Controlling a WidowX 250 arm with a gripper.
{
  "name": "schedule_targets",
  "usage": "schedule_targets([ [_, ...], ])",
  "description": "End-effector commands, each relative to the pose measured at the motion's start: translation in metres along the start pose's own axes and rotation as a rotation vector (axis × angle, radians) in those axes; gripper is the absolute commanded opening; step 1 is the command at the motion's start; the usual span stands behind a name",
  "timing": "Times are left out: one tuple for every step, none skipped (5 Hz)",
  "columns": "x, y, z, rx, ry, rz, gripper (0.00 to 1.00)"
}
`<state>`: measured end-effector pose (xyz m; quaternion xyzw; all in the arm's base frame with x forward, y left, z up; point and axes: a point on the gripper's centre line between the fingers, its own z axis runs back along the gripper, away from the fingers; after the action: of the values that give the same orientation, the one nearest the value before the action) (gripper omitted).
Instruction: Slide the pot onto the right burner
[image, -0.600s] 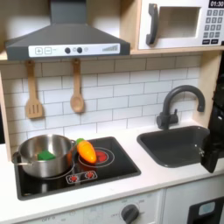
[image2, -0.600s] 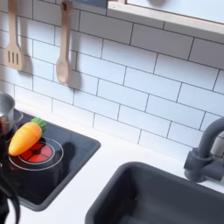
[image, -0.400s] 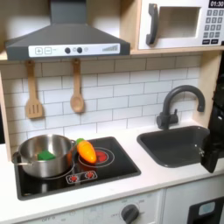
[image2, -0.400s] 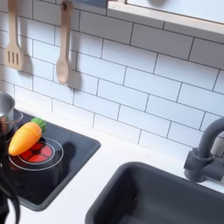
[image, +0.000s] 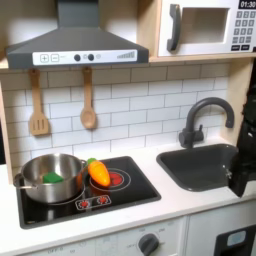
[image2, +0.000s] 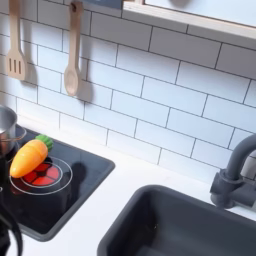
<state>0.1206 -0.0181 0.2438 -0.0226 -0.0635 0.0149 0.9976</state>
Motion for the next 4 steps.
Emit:
schedule_targets([
  [0.012,0.004,0.006,-0.007,-0.019,0.027,1.00],
  [0.025,0.009,0.009,-0.025,-0.028,0.046,1.00],
  [0.036,0.014,0.004,-0.029,-0.022,0.055,1.00],
  [0.053,0.022,0.001,-0.027,-0.071,0.068,1.00],
])
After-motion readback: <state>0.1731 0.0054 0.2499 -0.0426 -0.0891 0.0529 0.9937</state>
